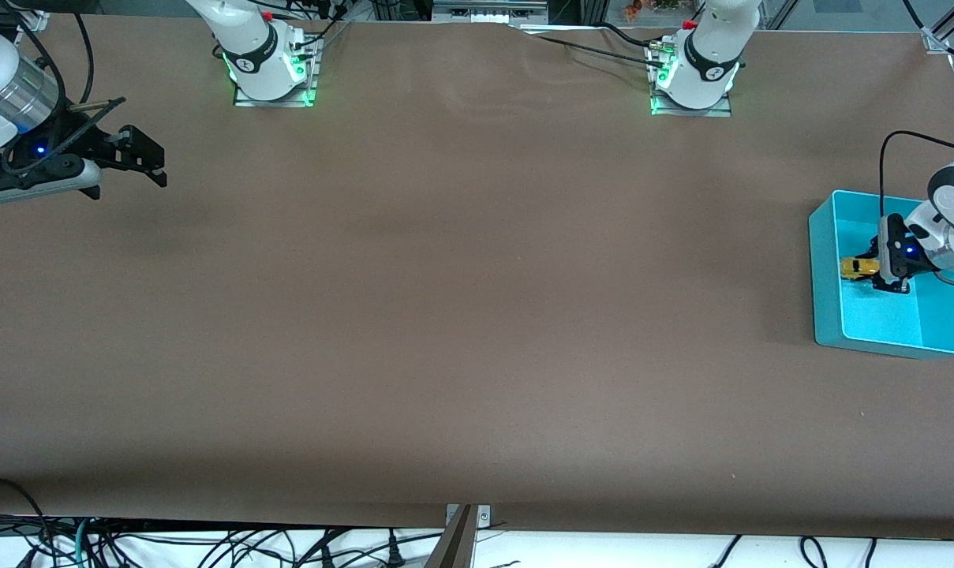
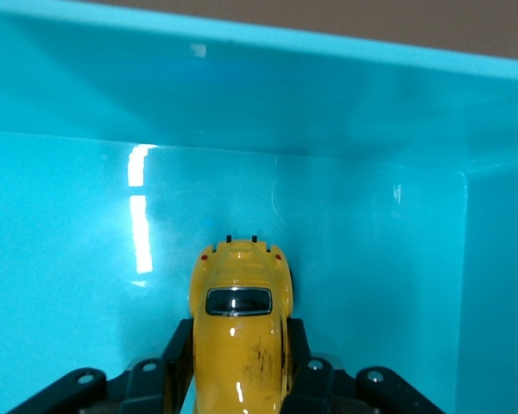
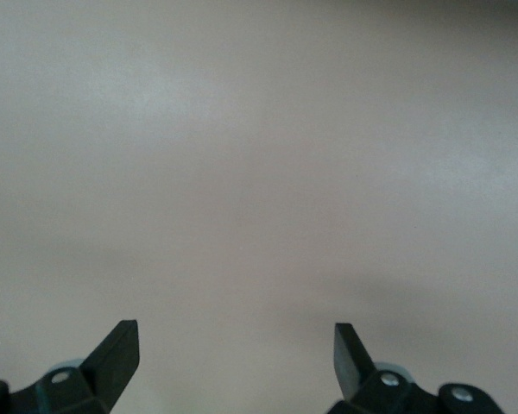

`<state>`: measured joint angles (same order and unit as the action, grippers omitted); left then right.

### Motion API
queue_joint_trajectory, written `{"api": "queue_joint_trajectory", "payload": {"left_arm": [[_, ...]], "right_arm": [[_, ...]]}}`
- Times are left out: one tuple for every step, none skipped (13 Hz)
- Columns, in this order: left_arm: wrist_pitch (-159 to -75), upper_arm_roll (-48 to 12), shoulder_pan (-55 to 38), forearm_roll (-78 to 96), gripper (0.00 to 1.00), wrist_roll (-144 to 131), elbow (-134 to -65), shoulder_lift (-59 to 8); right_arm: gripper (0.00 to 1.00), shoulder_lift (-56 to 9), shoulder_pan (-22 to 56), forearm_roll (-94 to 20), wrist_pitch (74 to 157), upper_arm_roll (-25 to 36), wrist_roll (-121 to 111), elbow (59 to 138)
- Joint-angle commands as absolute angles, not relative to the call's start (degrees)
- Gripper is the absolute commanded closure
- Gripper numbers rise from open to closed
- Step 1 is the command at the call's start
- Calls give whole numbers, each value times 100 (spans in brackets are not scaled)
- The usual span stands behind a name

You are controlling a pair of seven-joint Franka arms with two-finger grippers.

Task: Wind and store yellow beetle car
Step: 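Lower the held car into the cyan bin with the left gripper, then open the left gripper to release the car in the bin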

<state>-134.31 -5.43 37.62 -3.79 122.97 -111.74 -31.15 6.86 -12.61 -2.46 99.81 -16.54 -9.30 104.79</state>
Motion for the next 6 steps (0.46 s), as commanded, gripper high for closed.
{"api": "queue_joint_trajectory", "payload": {"left_arm": [[-13553,-598,3815,-457,60,12401,-11118,-3208],[-13553,-598,3814,-457,55,12419,-11118,-3208],[-13527,-606,3814,-466,47,12454,-11092,-3191],[-13457,-633,3771,-466,26,12454,-11013,-3138],[-13299,-668,3753,-457,11,12428,-10926,-3085],[-13124,-677,3692,-448,0,12376,-10847,-3059]], "right_arm": [[0,694,-1266,-272,9958,-1679,-888,10415],[0,694,-1266,-272,9958,-1679,-888,10415],[0,694,-1266,-272,9958,-1679,-888,10415],[0,694,-1266,-272,9958,-1679,-888,10415],[0,694,-1266,-255,9958,-1679,-888,10415],[0,686,-1266,-255,9958,-1679,-888,10415]]}}
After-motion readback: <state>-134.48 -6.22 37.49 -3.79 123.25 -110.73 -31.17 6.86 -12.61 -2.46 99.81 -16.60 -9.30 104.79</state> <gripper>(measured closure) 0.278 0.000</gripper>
